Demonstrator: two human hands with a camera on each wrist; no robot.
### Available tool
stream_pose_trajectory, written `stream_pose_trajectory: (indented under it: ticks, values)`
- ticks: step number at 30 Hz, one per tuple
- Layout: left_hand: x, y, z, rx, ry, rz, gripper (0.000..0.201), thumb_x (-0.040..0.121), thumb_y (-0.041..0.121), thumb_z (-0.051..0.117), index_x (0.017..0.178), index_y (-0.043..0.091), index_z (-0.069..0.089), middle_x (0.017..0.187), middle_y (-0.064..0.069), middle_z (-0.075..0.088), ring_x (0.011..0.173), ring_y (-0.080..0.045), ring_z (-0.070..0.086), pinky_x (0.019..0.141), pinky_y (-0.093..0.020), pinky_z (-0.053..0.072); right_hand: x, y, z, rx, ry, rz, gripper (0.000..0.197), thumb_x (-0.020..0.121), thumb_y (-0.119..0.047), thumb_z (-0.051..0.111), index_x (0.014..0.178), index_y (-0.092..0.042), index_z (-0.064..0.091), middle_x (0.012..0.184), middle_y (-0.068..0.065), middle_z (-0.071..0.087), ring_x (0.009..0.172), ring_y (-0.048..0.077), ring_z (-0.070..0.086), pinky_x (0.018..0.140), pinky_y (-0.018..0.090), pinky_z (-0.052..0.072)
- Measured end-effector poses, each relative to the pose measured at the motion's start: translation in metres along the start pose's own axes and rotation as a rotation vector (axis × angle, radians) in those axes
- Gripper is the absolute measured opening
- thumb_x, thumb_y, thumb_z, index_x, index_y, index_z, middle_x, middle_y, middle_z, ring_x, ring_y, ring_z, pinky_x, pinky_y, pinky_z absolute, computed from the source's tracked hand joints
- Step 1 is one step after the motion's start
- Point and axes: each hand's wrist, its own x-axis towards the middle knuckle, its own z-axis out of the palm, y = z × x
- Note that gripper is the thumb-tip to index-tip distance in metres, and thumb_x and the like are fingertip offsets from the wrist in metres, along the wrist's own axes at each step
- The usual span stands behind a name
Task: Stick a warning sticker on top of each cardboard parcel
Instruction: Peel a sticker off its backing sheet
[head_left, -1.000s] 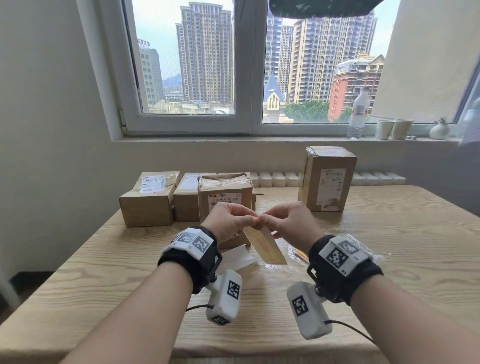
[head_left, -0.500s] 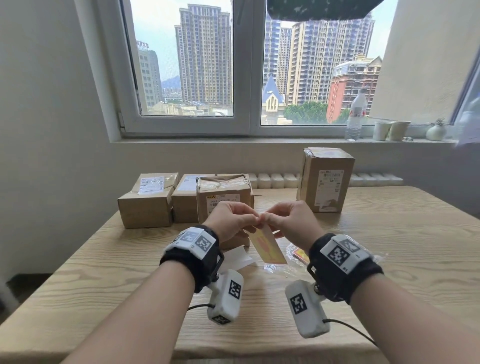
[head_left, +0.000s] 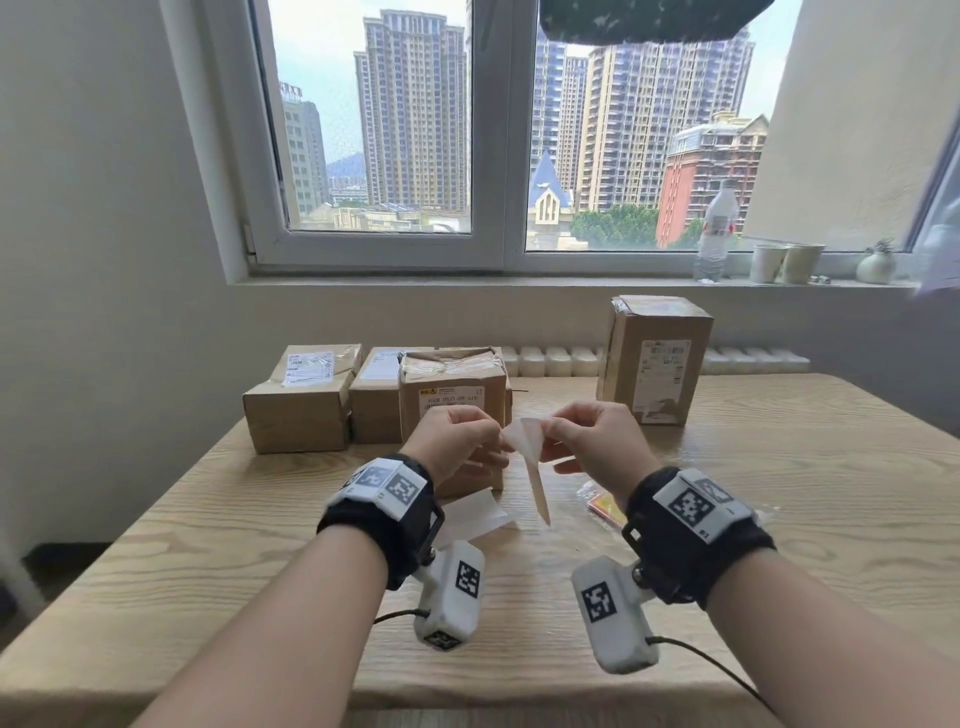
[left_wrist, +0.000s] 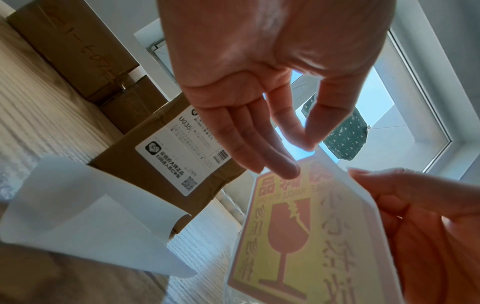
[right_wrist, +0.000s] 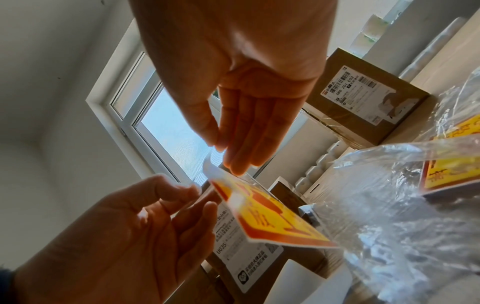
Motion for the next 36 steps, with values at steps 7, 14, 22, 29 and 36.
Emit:
stream_pose_trajectory:
  ticks: [7,14,22,29,36]
  values:
    - [-0.001,-0.009,-0.009,-0.03,0.083,-0.134,0.013,0.088,0.005,0.052,0.082,0.005,0.064,0.082,-0.013,0.073,0.067,-0.02,0.068,0.074,-0.035,0.058,-0.002,0.005,-0.001,0.079,0.041,0.076,0.013,0.094,-0.011,0.057,0.092,-0.001,0.064,0.086,0.013,0.073,0.074,0.018,0.072,0.068,0.03,0.059]
    - [-0.002,-0.034,-0.026,-0.025,0.171,-0.268,0.02,0.086,0.005,0.053,0.103,-0.001,0.063,0.082,-0.014,0.074,0.06,-0.02,0.066,0.056,-0.027,0.055,-0.003,0.009,-0.011,0.116,0.123,0.128,0.014,0.095,-0.009,0.052,0.095,0.0,0.063,0.087,0.014,0.073,0.073,0.02,0.072,0.066,0.029,0.058]
    - [0.004,-0.005,0.005,0.006,-0.106,-0.127,0.045,0.084,0.046,0.065,0.106,0.007,0.065,0.096,-0.013,0.074,0.082,-0.021,0.073,0.071,-0.029,0.06,-0.007,0.001,0.006,0.089,-0.035,0.068,0.013,0.093,-0.015,0.059,0.094,-0.002,0.063,0.087,0.009,0.073,0.077,0.018,0.073,0.071,0.032,0.06]
    - [0.008,-0.012,0.0,0.048,0.065,-0.177,0.015,0.089,0.016,0.066,0.1,0.006,0.065,0.089,-0.01,0.07,0.065,-0.013,0.069,0.048,-0.019,0.055,-0.006,-0.001,0.003,0.103,-0.009,0.078,0.012,0.095,-0.011,0.056,0.088,-0.005,0.062,0.088,0.011,0.073,0.078,0.019,0.073,0.069,0.032,0.059]
    - [0.013,-0.033,-0.017,0.139,0.097,-0.282,0.03,0.085,0.014,0.07,0.109,0.001,0.058,0.091,-0.013,0.071,0.073,-0.02,0.07,0.059,-0.027,0.056,-0.006,0.005,-0.003,0.126,0.095,0.112,0.012,0.094,-0.007,0.055,0.087,-0.003,0.063,0.083,0.011,0.073,0.073,0.019,0.071,0.069,0.032,0.059]
